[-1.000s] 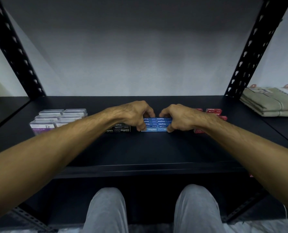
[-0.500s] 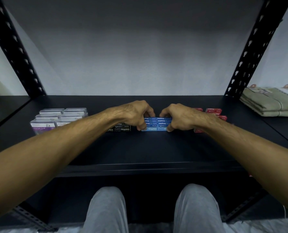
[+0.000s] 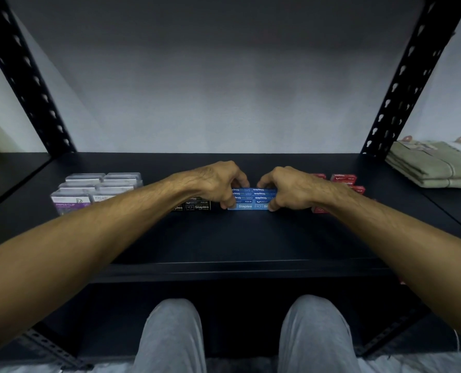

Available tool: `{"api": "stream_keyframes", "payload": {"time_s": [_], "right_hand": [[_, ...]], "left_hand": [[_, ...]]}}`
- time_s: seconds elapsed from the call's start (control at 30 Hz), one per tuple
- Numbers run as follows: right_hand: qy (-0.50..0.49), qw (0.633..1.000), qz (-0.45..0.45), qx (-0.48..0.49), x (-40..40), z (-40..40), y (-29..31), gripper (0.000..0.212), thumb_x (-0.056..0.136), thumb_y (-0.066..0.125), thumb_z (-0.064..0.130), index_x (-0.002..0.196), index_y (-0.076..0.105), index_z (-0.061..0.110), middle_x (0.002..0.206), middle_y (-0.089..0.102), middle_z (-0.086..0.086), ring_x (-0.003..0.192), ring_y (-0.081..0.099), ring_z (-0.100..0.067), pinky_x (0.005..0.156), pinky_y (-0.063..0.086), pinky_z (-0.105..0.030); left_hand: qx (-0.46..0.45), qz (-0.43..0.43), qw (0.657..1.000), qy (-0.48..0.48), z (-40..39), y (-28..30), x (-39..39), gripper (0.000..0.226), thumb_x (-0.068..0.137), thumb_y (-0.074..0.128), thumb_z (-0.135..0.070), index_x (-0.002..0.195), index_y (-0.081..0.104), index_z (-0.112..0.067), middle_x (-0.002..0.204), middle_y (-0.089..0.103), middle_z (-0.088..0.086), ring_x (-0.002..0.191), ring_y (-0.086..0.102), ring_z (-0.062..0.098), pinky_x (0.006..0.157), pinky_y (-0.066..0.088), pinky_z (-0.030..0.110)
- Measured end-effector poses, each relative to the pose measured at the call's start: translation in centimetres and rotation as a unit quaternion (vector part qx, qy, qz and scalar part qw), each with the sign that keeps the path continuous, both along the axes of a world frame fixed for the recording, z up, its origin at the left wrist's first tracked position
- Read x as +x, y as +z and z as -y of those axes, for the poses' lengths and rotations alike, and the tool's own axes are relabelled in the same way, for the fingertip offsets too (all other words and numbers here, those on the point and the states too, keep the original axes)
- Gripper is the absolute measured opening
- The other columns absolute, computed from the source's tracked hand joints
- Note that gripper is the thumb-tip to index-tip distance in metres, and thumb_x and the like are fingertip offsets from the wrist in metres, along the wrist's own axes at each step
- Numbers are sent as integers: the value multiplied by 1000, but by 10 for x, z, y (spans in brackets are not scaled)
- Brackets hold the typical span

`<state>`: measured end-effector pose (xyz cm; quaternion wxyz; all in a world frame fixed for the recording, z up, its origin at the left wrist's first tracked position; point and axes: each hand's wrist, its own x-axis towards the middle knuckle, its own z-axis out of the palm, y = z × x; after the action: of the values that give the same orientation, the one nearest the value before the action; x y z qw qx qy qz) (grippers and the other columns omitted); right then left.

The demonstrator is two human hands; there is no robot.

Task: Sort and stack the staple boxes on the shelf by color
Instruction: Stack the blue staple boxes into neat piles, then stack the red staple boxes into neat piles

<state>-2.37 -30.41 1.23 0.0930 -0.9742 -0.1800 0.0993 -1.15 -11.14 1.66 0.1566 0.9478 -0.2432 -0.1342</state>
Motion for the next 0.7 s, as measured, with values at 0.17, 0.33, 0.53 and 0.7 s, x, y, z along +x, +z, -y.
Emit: {"api": "stream_keyframes", "payload": {"time_s": [0.17,0.33,0.53,0.7], "right_hand": [[1,1000,-4,-5,-1,0,1,60,80,77,22,135,55,24,126,62,1,106,59,-16,95,49,-35],[-5,1000,-8,-3,-3,2,4,73,80,78,22,145,45,21,139,56,0,121,55,-19,103,44,-32],[-8,1000,16,8,-7,18,25,76,76,82,31,143,47,23,132,60,2,118,58,-18,102,46,-36],[-44,997,61,37,-11,51,51,58,83,76,31,137,54,23,121,64,4,109,61,-17,97,50,-35]], "left_hand": [[14,3,1000,-5,1,2,-1,52,75,77,-8,123,64,-21,86,70,-8,76,69,11,69,52,19],[32,1,999,-5,3,4,-2,64,78,81,-22,136,54,-18,100,69,-10,65,70,14,72,58,28],[15,49,998,24,-2,29,-4,76,77,74,-56,140,51,-20,132,60,-2,61,71,11,80,57,30],[-62,101,992,45,11,47,0,50,84,68,-53,123,64,-21,110,68,-4,65,68,10,75,50,26]]}}
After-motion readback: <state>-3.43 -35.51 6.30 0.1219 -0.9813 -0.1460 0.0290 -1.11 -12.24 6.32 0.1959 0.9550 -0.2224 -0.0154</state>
